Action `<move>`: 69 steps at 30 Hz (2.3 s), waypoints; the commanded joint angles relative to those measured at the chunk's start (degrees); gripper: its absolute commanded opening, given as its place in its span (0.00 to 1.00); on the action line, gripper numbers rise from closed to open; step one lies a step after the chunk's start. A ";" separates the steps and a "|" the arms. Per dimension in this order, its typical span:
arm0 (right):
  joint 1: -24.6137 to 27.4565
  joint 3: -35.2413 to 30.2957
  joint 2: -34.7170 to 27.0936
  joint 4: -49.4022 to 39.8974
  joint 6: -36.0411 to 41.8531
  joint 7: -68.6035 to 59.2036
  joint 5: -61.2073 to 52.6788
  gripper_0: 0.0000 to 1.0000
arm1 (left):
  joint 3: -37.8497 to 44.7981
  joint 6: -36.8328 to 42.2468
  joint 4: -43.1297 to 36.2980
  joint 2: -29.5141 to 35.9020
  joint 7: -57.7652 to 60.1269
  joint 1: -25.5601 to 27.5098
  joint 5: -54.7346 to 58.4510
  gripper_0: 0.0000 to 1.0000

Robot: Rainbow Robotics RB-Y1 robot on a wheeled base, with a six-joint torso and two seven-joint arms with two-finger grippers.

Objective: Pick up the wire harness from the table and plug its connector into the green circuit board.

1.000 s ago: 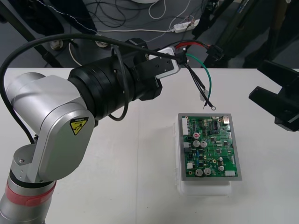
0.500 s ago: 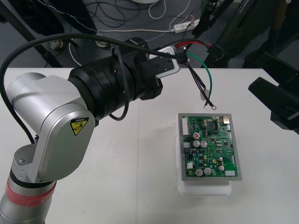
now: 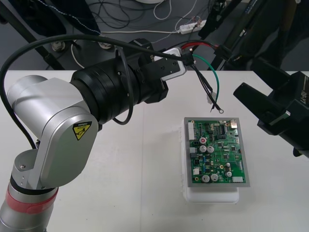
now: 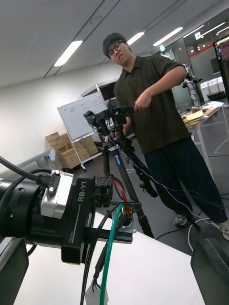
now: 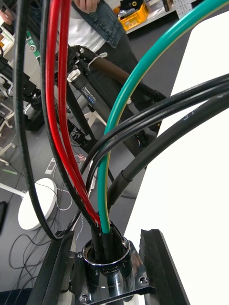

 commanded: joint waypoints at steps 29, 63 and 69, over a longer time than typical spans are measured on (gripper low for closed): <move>-7.99 10.28 -0.38 -2.20 8.51 -5.93 5.05 1.00 | -1.14 4.29 -0.54 -1.62 3.27 -1.59 -0.35 0.00; -9.31 9.66 -0.38 -1.24 8.78 -6.37 6.10 1.00 | -1.75 7.10 1.84 -1.53 2.48 -1.59 -0.18 0.00; -10.10 9.66 -0.38 -0.45 8.78 -6.37 6.37 1.00 | -1.75 7.10 1.84 -1.62 2.48 -1.59 -0.09 0.00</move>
